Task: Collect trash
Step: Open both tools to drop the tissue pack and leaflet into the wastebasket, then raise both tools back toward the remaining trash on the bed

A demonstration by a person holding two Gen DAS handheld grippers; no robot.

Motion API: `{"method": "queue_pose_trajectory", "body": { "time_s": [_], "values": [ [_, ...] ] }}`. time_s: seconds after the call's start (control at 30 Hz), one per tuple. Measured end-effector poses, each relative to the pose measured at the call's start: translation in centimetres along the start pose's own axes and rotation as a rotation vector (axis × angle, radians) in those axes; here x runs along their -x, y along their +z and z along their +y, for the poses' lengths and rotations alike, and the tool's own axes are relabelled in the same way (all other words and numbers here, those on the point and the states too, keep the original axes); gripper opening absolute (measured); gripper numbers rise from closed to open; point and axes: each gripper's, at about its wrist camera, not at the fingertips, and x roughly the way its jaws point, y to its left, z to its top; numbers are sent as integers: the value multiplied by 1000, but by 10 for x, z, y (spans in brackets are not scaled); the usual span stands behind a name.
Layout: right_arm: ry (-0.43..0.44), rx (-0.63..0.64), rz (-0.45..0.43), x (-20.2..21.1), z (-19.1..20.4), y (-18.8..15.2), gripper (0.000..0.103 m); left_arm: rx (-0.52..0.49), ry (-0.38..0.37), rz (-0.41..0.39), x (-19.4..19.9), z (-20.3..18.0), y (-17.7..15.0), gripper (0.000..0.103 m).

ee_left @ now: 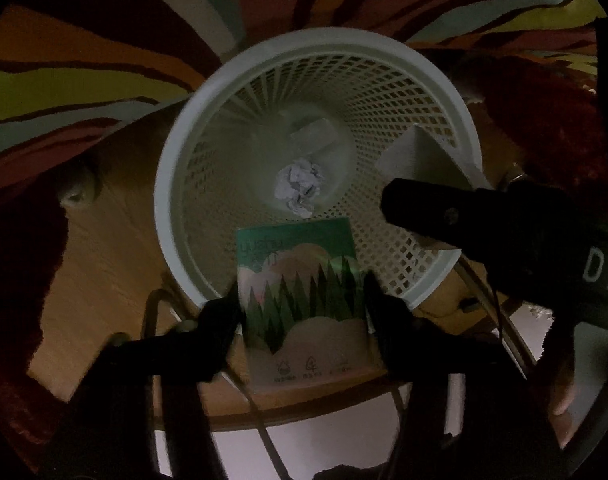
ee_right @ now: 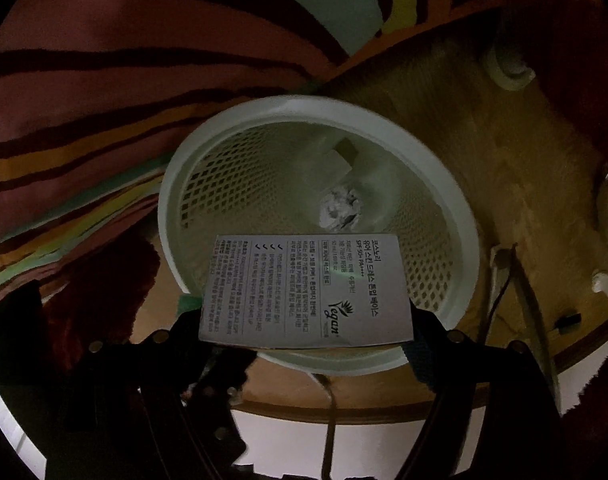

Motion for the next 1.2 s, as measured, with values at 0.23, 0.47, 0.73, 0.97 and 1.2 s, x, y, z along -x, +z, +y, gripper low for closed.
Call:
{"method": "queue_pose_trajectory", "body": {
  "time_s": [0.23,0.47,0.73,0.97,1.2],
  "values": [
    [-17,-40,-25,1,-8,1,96,31,-2,3,-2,7,0,83],
    [-31,-60,-30,2,-13,-2,96,50,-18,-3,2,11,-4,83],
    [-14,-71,-65,14,-16,-12,96,79,-59,-25,18,20,-16,83],
    [18,-54,-134,38,-17,-26,96,103,-103,-112,51,21,-34,83],
    [39,3,-210,66,-9,-43,96,35,-169,-161,80,9,-56,83]
  ]
}}
